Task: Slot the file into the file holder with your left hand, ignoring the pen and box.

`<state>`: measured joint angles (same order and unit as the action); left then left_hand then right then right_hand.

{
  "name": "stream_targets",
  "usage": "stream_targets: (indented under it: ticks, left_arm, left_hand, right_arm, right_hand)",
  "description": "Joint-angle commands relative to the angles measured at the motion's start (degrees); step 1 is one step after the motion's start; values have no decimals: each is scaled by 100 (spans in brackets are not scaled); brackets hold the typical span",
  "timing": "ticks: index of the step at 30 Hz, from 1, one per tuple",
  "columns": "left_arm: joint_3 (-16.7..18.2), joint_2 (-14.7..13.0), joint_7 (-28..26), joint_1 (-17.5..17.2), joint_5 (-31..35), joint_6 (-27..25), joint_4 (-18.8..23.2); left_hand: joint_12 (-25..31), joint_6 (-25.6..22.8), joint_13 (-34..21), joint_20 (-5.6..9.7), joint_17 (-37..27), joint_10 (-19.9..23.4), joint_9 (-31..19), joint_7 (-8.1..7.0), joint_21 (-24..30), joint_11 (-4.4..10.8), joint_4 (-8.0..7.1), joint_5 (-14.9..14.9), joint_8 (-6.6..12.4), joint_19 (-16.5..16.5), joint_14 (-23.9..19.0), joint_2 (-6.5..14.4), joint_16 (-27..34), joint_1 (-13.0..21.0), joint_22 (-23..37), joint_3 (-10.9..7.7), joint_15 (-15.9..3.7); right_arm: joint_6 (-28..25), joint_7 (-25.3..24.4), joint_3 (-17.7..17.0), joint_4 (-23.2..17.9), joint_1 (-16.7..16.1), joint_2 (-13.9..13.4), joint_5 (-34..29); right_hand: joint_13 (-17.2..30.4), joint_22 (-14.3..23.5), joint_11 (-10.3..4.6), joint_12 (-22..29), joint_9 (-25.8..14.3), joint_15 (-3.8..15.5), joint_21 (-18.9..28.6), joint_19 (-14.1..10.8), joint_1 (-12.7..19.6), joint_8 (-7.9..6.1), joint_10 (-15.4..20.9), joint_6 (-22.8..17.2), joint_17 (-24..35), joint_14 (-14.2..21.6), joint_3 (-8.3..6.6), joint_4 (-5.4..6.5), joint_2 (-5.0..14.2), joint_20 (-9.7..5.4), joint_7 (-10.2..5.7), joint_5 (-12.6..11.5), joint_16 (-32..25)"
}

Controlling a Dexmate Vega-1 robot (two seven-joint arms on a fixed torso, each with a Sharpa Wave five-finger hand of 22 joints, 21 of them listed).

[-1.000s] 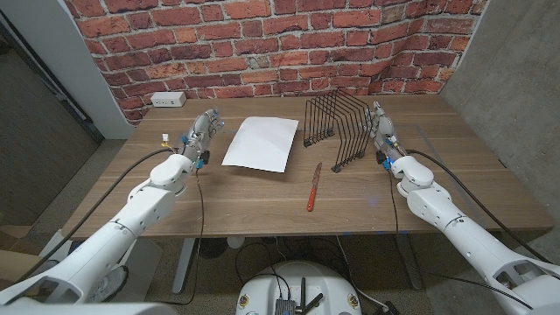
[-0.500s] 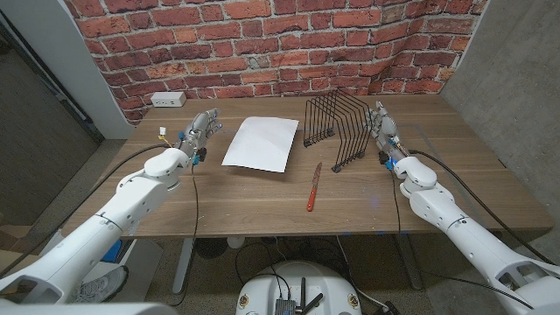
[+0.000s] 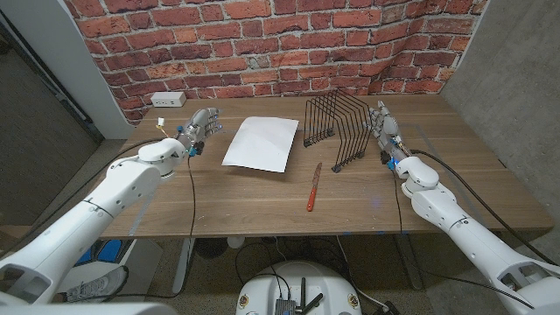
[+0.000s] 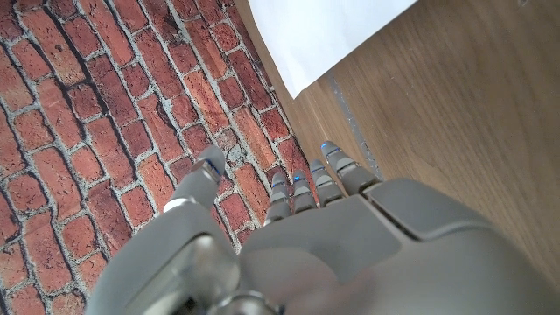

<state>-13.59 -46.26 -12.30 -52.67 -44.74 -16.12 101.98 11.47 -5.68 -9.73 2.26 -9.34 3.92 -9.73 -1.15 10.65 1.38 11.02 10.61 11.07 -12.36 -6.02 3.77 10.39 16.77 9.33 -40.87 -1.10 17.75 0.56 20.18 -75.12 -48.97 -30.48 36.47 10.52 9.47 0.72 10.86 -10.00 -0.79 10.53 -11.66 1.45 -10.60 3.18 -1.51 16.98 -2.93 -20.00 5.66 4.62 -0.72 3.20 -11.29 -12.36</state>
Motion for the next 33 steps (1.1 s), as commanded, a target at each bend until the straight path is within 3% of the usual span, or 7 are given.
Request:
stream_targets:
  ticks: [1, 7, 16, 19, 23, 33]
  left_arm:
    - [68, -252, -370, 296, -577, -1316, 315]
    - [2, -391, -429, 539, -687, -1785, 353]
    - [-47, -475, -319, 912, -1041, -2423, 202]
    - [-14, -402, -338, 976, -1197, -2518, 101]
    - [-39, -348, -283, 1093, -1336, -2622, -46]
    - [-223, -333, 63, 1453, -1520, -2930, -441]
  left_hand:
    - [41, -189, -20, 142, -10, 298, -16, 198, 63, -58, -1, -13, 70, -301, -335, -121, 45, 345, 7, 25, 35]
    - [29, -233, -21, 86, -9, 420, -17, 450, 76, -143, -16, -22, 43, -483, -504, -197, 36, 502, 10, 79, 103]
    - [16, -338, -25, 25, -13, 559, -21, 646, 71, -369, -63, -56, 15, -644, -684, -390, 32, 503, 14, 254, 211]
    - [27, -424, -26, -49, -14, 681, -25, 807, 84, -449, -69, -48, 19, -769, -838, -437, 48, 533, 16, 310, 309]
    - [31, -567, -28, -169, -12, 897, -27, 1084, 92, -691, -54, -23, 22, -980, -1123, -476, 59, 693, 18, 357, 471]
    - [45, -768, -36, -387, -16, 1230, -36, 1265, 95, -955, -37, 41, 33, -1243, -1437, -446, 45, 1052, 30, 342, 637]
  right_arm:
    - [88, -36, -4, 46, -5, 39, -42]
    - [166, -17, 10, 83, 17, 74, -68]
    - [146, -57, 12, 57, 13, 73, -82]
    - [162, -125, 8, 51, 2, 89, -111]
    - [174, -178, 2, 42, -11, 96, -133]
    - [115, -284, 4, 24, -20, 105, -160]
  right_hand:
    - [15, 14, 2, 36, -7, 32, 36, -81, 58, -33, 34, -51, -3, 3, -58, 3, 160, -1, 5, -31, -10]
    - [15, 14, -11, 35, -6, 34, 36, -86, 65, -30, 40, -54, -9, 17, -63, -1, 160, 3, -6, -31, -13]
    - [15, 14, -18, 32, -5, 37, 35, -88, 57, -25, 39, -49, -8, 15, -66, 9, 173, -12, -31, -30, -15]
    - [14, 14, -19, 32, -5, 38, 34, -88, 64, -28, 45, -62, -11, 17, -69, 5, 179, -14, -52, -31, -16]
    - [14, 14, -24, 38, -3, 56, 37, -99, 74, -29, 65, -75, -15, 25, -77, 0, 191, -22, -96, -33, -19]
    - [14, 14, -30, 48, -1, 80, 45, -130, 98, -57, 109, -178, -24, 57, -107, -7, 236, -42, -199, -41, -30]
